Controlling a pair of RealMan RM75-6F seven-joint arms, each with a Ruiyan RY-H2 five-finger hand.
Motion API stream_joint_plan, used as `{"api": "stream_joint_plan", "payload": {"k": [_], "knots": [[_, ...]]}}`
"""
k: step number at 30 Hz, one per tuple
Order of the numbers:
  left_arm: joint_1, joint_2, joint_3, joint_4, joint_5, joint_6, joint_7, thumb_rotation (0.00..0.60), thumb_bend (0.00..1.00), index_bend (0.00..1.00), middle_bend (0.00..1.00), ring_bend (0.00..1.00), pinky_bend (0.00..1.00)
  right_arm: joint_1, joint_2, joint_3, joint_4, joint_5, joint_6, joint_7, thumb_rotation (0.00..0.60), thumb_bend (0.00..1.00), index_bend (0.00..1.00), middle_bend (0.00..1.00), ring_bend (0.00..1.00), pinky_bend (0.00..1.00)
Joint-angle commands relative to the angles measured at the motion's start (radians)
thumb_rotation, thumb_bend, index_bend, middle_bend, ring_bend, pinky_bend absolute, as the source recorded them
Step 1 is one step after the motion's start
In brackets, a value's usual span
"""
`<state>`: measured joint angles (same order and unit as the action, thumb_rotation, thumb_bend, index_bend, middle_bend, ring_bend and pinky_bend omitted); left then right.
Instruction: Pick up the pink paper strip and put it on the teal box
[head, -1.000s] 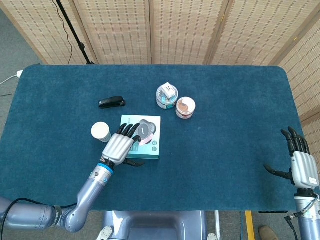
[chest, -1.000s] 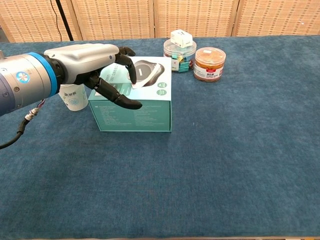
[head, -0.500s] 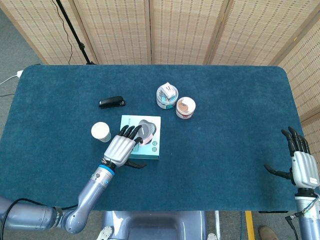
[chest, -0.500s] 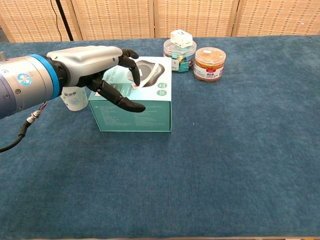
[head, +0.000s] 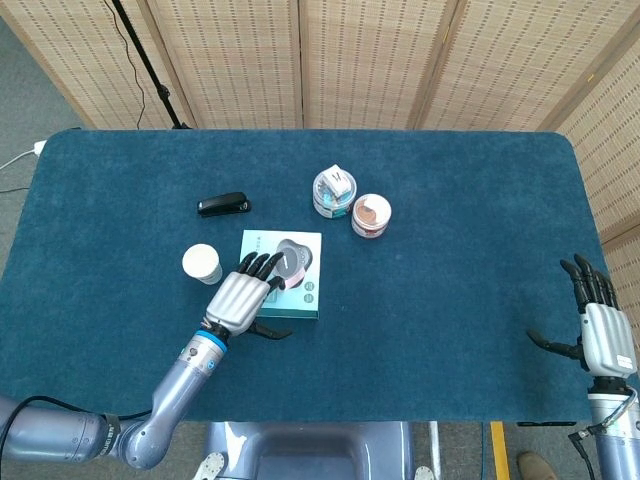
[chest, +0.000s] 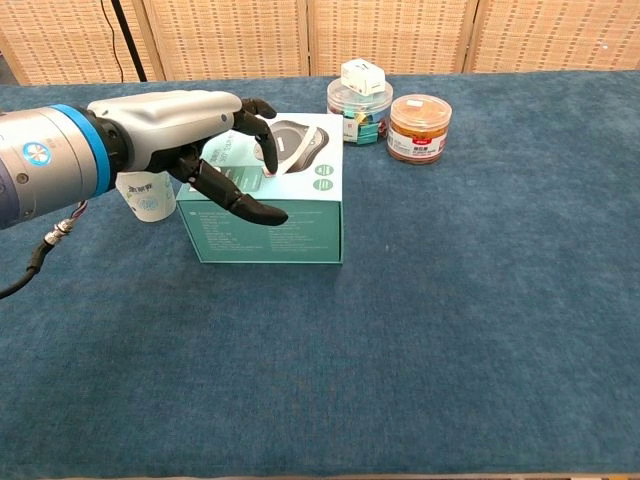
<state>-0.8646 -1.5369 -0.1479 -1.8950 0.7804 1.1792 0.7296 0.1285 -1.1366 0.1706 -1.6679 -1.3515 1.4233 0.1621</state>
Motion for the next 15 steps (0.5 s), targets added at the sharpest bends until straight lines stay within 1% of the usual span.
{"api": "stream_joint_plan", "payload": {"k": [1,15], "knots": [[0.001,0.002,0.001,0.000,-0.005,0.001,0.000,0.280,0.00,0.35,0.00,0.00,0.00,-0.001,0.000,0.000,-0.001,0.000,0.001,0.000,0.600,0.00,0.07,0.00,0.00,0.00],[0.005,0.033,0.001,0.007,-0.009,-0.018,-0.030,0.281,0.00,0.35,0.00,0.00,0.00,-0.003,0.003,0.002,-0.002,0.003,0.001,0.002,0.600,0.00,0.07,0.00,0.00,0.00]]}}
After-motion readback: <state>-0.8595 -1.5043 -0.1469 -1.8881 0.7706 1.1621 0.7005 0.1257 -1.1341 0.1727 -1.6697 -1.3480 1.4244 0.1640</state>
